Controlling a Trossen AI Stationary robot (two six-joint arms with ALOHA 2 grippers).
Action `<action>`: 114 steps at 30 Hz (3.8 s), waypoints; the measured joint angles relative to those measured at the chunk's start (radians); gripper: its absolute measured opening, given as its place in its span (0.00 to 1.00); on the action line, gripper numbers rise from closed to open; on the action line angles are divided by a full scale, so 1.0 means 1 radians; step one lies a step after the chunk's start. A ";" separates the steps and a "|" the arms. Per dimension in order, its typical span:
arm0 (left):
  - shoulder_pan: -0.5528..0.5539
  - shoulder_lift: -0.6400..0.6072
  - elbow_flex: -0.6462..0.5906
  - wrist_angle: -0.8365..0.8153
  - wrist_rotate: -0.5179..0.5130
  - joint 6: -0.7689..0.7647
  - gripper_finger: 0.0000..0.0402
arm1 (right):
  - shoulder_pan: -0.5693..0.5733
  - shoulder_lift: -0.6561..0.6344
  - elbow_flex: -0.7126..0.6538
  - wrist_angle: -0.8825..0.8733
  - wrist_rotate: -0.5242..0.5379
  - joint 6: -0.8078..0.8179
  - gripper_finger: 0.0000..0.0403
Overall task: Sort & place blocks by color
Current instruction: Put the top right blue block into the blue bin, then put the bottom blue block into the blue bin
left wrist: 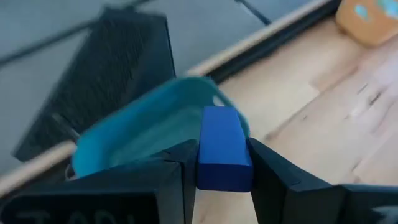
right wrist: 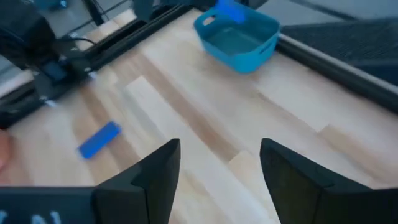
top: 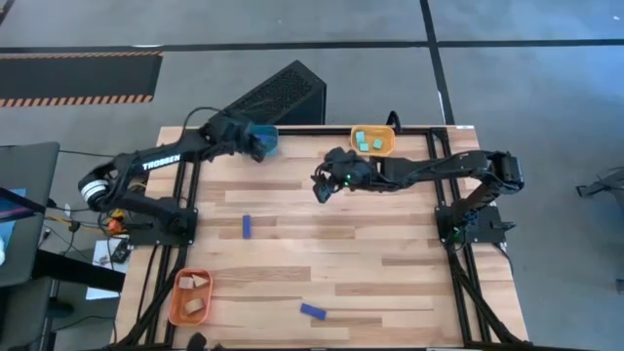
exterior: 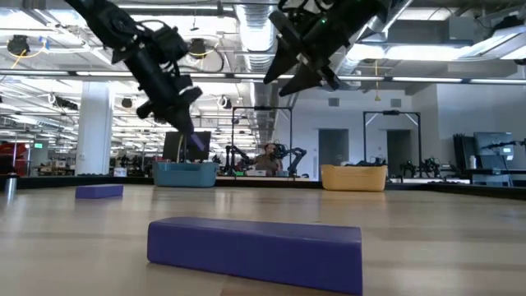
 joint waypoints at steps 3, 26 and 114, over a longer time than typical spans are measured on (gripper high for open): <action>0.062 0.049 0.000 0.000 0.021 -0.010 0.23 | -0.017 0.000 0.000 -0.004 -0.020 0.057 0.58; 0.074 -0.046 0.028 -0.094 0.238 -0.047 0.46 | 0.118 0.183 0.017 0.098 -0.177 -0.055 0.57; -1.445 0.299 0.233 0.161 -0.285 -0.550 0.44 | 0.778 0.621 0.323 -0.083 0.098 0.245 0.54</action>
